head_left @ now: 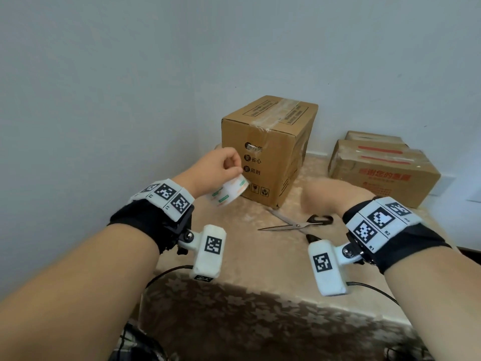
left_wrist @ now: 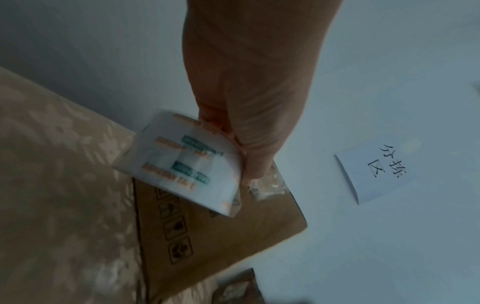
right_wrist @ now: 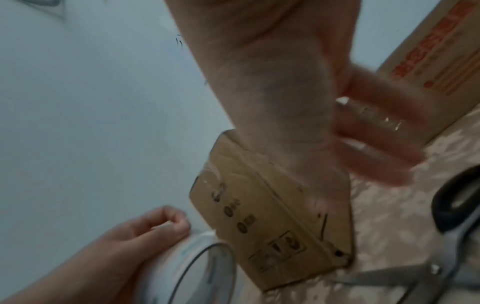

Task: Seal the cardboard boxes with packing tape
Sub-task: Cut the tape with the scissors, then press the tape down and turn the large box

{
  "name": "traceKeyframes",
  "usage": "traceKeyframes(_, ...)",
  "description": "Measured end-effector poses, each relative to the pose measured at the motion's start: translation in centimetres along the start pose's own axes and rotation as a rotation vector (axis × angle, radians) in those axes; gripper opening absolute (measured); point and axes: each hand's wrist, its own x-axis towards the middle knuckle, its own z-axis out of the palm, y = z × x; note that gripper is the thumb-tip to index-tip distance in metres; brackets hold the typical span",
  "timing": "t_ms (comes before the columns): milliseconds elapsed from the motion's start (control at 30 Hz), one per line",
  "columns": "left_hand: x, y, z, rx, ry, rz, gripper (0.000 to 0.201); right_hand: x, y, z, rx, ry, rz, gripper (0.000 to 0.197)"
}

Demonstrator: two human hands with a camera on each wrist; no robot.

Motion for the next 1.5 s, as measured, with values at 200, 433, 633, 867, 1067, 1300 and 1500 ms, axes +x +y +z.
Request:
traceKeyframes(200,0.3,2.9,2.2,-0.091,-0.03,0.102,0.004,0.4,-2.7,-1.0,0.84,0.492,-0.306,0.021)
traceKeyframes(433,0.3,5.0,3.6,-0.233,-0.103,0.002,0.037,0.5,-0.2,0.2,0.834,0.661,-0.224,0.011)
traceKeyframes(633,1.8,7.1,6.0,-0.06,-0.193,0.054,0.031,-0.8,3.0,0.7,0.823,0.769,-0.153,0.01)
traceKeyframes(867,3.2,9.3,9.7,0.052,-0.205,0.116,0.03,-1.9,6.7,2.3,0.961,0.765,-0.013,0.013)
traceKeyframes(1067,3.9,10.7,12.0,-0.015,-0.26,0.064,0.032,-3.0,9.1,3.2,0.832,0.753,-0.092,0.023)
traceKeyframes(1300,4.3,11.6,14.3,0.066,-0.266,0.123,0.033,-2.8,10.9,4.1,0.577,0.6,0.001,0.015)
traceKeyframes(1500,4.6,12.9,15.6,0.23,-0.154,0.253,0.029,-3.1,13.2,6.0,0.724,0.664,0.185,0.016)
